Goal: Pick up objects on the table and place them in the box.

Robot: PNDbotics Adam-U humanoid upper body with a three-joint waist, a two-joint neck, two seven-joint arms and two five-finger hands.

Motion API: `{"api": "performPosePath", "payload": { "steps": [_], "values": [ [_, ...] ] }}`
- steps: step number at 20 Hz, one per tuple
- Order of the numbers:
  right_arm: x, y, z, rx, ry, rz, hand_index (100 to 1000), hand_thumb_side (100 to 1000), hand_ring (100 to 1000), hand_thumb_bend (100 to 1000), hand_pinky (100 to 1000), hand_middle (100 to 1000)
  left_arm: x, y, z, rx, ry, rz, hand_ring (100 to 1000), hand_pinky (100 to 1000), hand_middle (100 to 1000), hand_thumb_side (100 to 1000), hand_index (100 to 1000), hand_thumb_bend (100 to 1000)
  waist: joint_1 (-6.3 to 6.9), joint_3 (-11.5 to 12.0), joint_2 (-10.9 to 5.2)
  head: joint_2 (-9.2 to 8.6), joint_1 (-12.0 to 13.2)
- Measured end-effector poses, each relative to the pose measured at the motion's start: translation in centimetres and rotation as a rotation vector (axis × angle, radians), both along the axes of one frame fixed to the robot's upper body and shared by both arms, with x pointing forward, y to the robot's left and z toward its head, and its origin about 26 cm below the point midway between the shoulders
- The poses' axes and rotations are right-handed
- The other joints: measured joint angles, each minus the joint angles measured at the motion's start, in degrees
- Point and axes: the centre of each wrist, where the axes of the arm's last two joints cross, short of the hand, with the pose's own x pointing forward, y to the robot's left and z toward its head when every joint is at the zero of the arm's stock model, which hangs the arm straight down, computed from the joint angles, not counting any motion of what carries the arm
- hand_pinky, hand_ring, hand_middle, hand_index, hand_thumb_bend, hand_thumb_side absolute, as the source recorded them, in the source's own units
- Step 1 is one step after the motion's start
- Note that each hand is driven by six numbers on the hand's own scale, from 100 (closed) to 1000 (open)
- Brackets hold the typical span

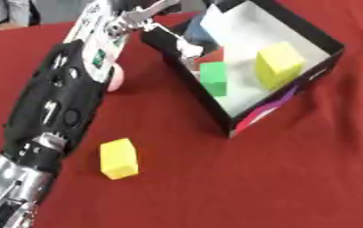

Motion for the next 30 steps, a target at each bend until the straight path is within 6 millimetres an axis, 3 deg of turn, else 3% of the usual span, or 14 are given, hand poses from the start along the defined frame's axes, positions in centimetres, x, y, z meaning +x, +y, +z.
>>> {"api": "performPosePath", "payload": {
  "steps": [1, 3, 8, 11, 12, 13, 16, 22, 26, 28, 30],
  "values": [
    [0.0, 0.0, 0.0, -0.005, 0.002, 0.003, 755, 525, 738, 100, 1000, 669, -0.2, 0.6, 0.5, -0.027, -0.005, 0.0, 763, 773, 735, 171, 827, 194, 0.01, 0.1, 0.0, 0.04, -0.1],
    [0.0, 0.0, -0.2, -0.015, 0.012, 0.008, 749, 524, 726, 100, 1000, 659, -0.4, 2.8, 1.6, -0.068, -0.021, 0.025, 761, 774, 731, 119, 821, 214, 0.17, 0.4, 0.0, 0.31, -0.4],
    [-0.1, -0.1, -0.5, -0.037, 0.033, 0.0, 741, 523, 712, 100, 1000, 647, -0.8, 11.2, 2.4, -0.145, -0.008, 0.184, 755, 772, 732, 166, 811, 100, 0.44, 1.5, 0.0, 0.53, -1.6],
    [-0.2, -0.2, -0.7, -0.054, 0.044, -0.007, 740, 524, 711, 100, 1000, 645, -1.0, 15.1, 2.3, -0.201, 0.035, 0.262, 759, 775, 734, 227, 811, 100, 0.05, 2.2, 0.0, 0.53, -2.1],
    [-0.3, -0.3, -0.9, -0.06, 0.048, -0.011, 741, 524, 711, 100, 1000, 645, -1.1, 16.3, 2.2, -0.214, 0.052, 0.283, 739, 759, 695, 194, 785, 100, -0.11, 2.5, 0.0, 0.54, -2.3],
    [-0.4, -0.4, -1.0, -0.065, 0.05, -0.016, 742, 525, 712, 100, 1000, 647, -1.1, 17.4, 2.1, -0.23, 0.072, 0.299, 641, 692, 599, 129, 718, 100, -0.31, 2.8, 0.0, 0.54, -2.4],
    [-0.5, -0.5, -1.3, -0.078, 0.057, -0.03, 741, 525, 711, 100, 1000, 646, -1.1, 19.1, 2.0, -0.3, 0.117, 0.297, 561, 619, 540, 100, 653, 100, -1.05, 3.2, 0.0, 0.55, -2.4],
    [-0.5, -0.4, -1.6, -0.081, 0.056, -0.04, 739, 525, 708, 100, 1000, 643, -1.1, 18.3, 2.7, -0.35, 0.113, 0.217, 511, 578, 491, 100, 594, 100, -1.31, 2.9, 0.0, -0.26, -2.7],
    [-0.4, -0.3, -1.5, -0.082, 0.055, -0.033, 738, 524, 708, 100, 1000, 643, -1.1, 13.4, 3.6, -0.288, 0.08, 0.101, 524, 581, 486, 100, 585, 100, -1.2, 2.1, 0.0, -0.51, -2.8],
    [-0.3, -0.2, -1.4, -0.077, 0.051, -0.024, 737, 523, 707, 100, 1000, 643, -0.9, 10.5, 3.3, -0.216, 0.072, 0.062, 541, 589, 499, 100, 597, 190, -0.95, 1.6, 0.0, -0.51, -2.8],
    [-0.2, -0.1, -1.2, -0.069, 0.05, -0.013, 737, 523, 707, 100, 1000, 643, -0.6, 7.7, 2.7, -0.13, 0.063, 0.037, 548, 593, 504, 100, 605, 203, -0.76, 1.2, 0.0, -0.49, -2.5]
  ]
}}
